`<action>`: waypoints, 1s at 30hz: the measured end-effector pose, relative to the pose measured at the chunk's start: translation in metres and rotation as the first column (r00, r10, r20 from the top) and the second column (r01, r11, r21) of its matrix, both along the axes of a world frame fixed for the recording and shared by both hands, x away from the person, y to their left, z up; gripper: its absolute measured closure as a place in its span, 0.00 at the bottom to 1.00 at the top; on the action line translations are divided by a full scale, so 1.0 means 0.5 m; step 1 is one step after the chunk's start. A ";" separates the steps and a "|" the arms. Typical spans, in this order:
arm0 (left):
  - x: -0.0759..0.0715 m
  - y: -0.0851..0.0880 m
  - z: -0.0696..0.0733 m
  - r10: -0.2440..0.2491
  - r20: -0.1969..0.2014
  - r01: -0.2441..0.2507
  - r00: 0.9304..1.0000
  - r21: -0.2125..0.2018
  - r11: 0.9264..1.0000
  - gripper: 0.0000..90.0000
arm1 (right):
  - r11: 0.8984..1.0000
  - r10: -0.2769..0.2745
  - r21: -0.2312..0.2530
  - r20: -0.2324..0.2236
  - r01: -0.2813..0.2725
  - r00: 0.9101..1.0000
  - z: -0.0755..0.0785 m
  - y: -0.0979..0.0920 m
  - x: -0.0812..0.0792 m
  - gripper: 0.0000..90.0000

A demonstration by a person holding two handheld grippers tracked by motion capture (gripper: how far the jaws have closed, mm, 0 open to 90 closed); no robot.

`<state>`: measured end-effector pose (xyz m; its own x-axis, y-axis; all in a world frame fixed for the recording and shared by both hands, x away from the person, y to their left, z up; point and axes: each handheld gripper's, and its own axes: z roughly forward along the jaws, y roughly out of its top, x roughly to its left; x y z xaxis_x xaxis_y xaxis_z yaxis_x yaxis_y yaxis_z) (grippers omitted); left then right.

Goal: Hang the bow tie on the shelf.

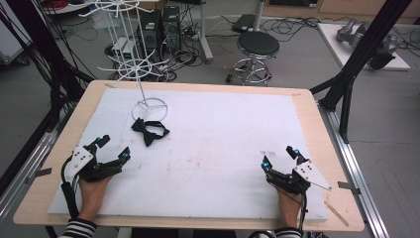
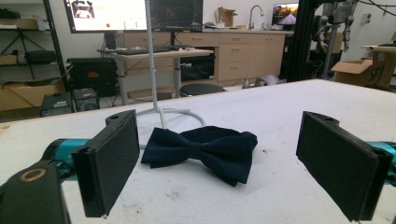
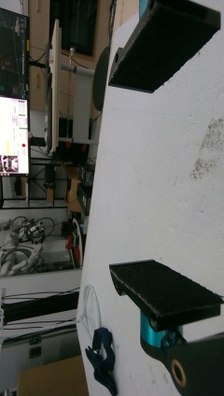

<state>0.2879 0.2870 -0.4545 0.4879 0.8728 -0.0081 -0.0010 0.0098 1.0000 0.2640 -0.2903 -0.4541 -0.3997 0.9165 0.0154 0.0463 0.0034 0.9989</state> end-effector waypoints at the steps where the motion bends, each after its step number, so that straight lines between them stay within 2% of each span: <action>1: 0.000 0.000 0.000 0.000 0.000 0.000 1.000 0.000 1.000 0.15 | 1.000 -0.002 0.000 -0.002 0.002 1.000 0.000 0.000 0.000 0.10; 12: -0.001 -0.001 0.000 0.001 0.005 -0.001 1.000 0.004 1.000 0.15 | 1.000 -0.003 0.001 0.000 0.003 1.000 0.000 0.000 -0.001 0.10; 30: 0.004 -0.003 0.002 -0.005 -0.015 0.006 1.000 0.022 1.000 0.15 | 1.000 -0.006 0.004 -0.002 0.006 1.000 0.000 0.000 -0.001 0.10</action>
<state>0.2897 0.2857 -0.4534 0.4926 0.8702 0.0037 0.0140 -0.0122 0.9998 0.2637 -0.2903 -0.4540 -0.3944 0.9187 0.0194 0.0479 -0.0005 0.9989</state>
